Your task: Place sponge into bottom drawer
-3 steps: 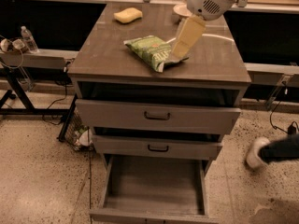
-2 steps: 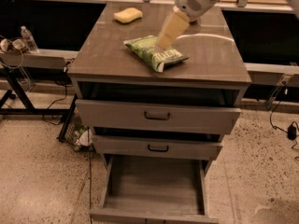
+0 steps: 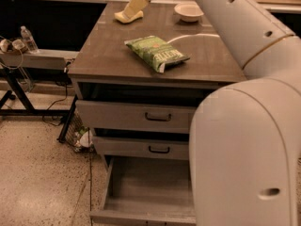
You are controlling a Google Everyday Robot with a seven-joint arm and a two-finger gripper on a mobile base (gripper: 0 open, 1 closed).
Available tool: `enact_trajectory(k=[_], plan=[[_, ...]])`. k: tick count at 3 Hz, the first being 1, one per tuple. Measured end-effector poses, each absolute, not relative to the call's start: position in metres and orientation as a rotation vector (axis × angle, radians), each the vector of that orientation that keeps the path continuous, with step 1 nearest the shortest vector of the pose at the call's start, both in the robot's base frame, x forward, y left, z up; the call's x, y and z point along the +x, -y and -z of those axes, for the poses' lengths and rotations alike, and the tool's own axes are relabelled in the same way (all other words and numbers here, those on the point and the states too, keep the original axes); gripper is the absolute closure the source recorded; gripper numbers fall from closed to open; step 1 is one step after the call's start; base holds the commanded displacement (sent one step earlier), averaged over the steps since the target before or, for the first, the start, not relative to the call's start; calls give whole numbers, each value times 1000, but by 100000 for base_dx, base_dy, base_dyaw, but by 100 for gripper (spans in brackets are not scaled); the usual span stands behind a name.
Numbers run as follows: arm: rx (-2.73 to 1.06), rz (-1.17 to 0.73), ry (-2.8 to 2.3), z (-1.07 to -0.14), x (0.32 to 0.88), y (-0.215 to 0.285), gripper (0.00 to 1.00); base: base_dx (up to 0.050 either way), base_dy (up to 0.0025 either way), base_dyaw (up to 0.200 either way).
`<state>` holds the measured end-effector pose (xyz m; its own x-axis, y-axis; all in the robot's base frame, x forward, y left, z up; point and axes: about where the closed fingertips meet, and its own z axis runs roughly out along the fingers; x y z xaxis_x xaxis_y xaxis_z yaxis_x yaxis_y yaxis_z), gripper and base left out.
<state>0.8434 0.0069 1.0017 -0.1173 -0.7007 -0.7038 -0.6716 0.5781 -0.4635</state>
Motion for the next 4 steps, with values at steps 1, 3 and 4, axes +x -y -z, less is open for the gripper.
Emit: enact_trajectory(k=[1, 3, 4], plan=[[-1120, 38, -1821, -1004, 842, -5, 0, 0, 0, 0], [-950, -5, -1880, -962, 886, -36, 0, 0, 0, 0], [-811, -54, -1929, -929, 915, -55, 0, 0, 0, 0]])
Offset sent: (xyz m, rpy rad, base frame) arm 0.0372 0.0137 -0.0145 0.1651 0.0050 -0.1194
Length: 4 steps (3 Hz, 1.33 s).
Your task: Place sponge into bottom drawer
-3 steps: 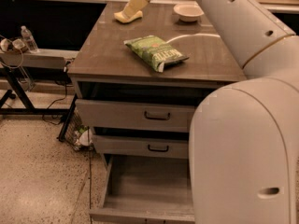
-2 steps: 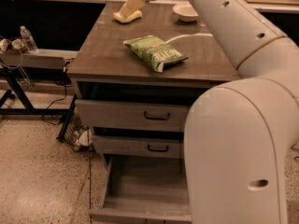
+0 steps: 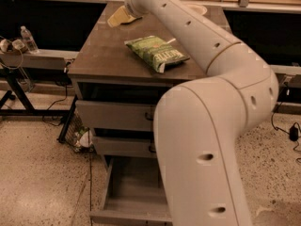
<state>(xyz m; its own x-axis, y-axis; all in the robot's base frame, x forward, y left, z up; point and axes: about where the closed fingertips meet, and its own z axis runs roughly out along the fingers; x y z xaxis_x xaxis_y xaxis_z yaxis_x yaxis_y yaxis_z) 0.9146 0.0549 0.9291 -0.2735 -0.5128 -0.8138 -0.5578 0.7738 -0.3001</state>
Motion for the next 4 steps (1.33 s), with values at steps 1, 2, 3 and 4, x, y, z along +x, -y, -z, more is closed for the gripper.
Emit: enact_trajectory(k=[1, 2, 3, 4], plan=[[-696, -75, -1957, -897, 948, -69, 0, 0, 0, 0], [-594, -79, -1992, -868, 976, -69, 0, 0, 0, 0], [-499, -72, -2008, -850, 998, -57, 0, 0, 0, 0], [-430, -66, -2030, -833, 1010, -49, 0, 0, 0, 0]])
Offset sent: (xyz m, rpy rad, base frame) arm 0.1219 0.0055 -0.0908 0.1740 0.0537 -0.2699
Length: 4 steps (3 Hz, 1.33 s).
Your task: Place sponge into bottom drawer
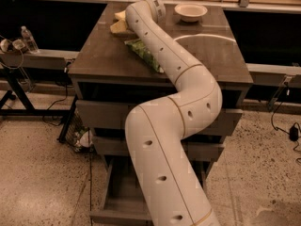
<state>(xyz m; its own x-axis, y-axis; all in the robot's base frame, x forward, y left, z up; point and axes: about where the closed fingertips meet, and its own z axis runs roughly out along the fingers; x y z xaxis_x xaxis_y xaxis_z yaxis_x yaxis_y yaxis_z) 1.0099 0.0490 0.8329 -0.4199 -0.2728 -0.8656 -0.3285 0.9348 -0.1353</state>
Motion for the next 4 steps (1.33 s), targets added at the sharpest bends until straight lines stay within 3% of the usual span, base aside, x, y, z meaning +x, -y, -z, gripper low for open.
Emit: enact_trajectory(k=[3, 4], plan=[[-321, -292, -1918, -861, 1020, -79, 0, 0, 0, 0], [-325, -256, -1903, -859, 1025, -79, 0, 0, 0, 0]])
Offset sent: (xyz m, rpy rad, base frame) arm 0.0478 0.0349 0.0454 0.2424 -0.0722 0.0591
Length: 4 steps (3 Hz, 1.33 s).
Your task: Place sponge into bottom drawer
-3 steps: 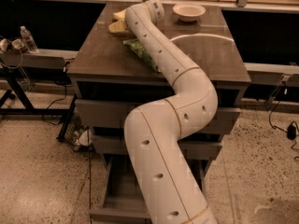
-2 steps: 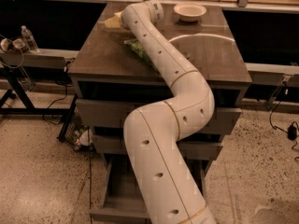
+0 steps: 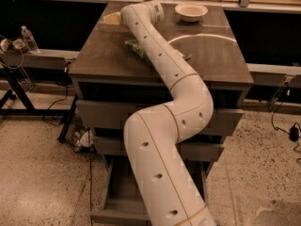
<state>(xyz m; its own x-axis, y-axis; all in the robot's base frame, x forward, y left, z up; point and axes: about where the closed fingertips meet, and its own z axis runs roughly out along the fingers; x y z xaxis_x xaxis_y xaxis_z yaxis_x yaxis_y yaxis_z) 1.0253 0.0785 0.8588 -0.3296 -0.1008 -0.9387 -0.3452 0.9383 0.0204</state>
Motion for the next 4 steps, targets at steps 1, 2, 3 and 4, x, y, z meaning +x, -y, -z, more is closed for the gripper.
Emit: enact_trajectory(k=[1, 2, 3, 4], plan=[[-342, -172, -1909, -850, 1030, -74, 0, 0, 0, 0], [-354, -107, -1889, -850, 1035, -72, 0, 0, 0, 0], [-357, -91, -1874, -853, 1037, -73, 0, 0, 0, 0], [-362, -90, -1879, -849, 1037, -79, 13, 0, 0, 0]])
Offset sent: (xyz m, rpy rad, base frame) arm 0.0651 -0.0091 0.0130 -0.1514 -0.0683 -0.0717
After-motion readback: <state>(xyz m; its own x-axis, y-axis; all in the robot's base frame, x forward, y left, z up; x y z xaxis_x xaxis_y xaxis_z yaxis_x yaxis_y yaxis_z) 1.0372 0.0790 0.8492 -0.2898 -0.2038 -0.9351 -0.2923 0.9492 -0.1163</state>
